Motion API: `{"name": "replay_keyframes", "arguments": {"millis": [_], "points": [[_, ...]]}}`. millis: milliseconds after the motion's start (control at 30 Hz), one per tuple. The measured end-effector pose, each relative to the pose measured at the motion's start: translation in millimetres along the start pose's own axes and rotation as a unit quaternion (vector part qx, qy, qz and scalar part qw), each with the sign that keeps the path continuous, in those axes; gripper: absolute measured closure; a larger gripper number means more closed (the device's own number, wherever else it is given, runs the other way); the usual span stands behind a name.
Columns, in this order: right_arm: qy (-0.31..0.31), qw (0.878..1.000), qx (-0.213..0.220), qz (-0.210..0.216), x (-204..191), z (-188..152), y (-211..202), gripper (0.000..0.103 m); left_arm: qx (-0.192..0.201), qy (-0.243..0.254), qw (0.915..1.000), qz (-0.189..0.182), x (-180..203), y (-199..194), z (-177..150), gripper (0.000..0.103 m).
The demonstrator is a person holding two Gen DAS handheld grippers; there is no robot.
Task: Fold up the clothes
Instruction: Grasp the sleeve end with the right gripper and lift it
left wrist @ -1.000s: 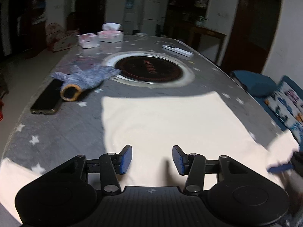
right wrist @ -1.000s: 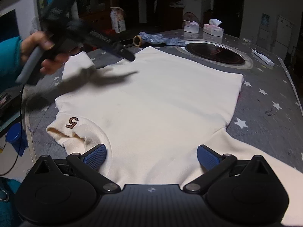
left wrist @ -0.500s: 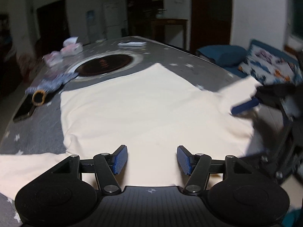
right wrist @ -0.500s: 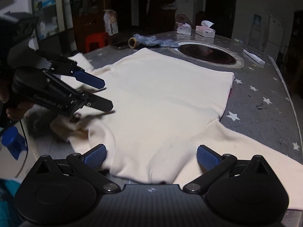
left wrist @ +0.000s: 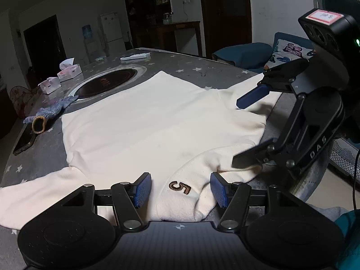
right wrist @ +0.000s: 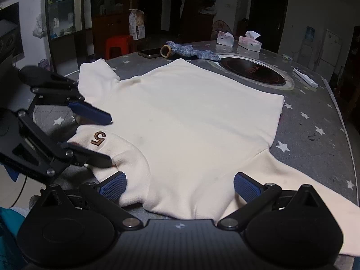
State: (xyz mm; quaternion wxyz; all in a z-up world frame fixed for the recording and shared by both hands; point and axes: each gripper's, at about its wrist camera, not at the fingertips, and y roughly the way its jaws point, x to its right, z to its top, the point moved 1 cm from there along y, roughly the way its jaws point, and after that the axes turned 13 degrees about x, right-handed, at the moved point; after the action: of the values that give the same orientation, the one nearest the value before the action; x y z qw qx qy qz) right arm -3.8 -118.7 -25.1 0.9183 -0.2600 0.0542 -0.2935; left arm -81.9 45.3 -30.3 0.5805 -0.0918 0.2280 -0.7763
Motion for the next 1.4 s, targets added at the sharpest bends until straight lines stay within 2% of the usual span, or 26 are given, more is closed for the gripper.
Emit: {"name": "replay_keyframes", "arguments": {"millis": [233,533,667,800,1100,1233,1400], "points": [[0.021,1.0,-0.001,-0.015,6,1,-4,0.0,0.009,-0.01,0.9999,0.006,-3,-4,8,0.041],[0.063,0.997,0.003,-0.035,22,-3,-17,0.002,0.023,-0.036,0.9987,0.029,-14,-3,23,0.027],[0.107,0.992,0.008,-0.059,42,-6,-27,0.008,0.03,-0.043,0.9981,0.034,-15,-2,30,0.018],[0.143,0.985,0.016,-0.092,65,-14,-42,0.01,0.035,-0.039,0.9982,0.028,-9,4,35,0.017],[0.212,0.958,0.03,-0.192,120,-39,-73,0.022,0.036,-0.047,0.998,0.02,-3,15,39,0.012],[0.242,0.94,0.035,-0.239,145,-51,-86,0.031,0.032,-0.048,0.9981,0.02,-2,17,37,0.012],[0.287,0.914,0.041,-0.285,175,-70,-100,0.035,0.026,-0.049,0.9982,0.021,-3,20,36,0.012]]}}
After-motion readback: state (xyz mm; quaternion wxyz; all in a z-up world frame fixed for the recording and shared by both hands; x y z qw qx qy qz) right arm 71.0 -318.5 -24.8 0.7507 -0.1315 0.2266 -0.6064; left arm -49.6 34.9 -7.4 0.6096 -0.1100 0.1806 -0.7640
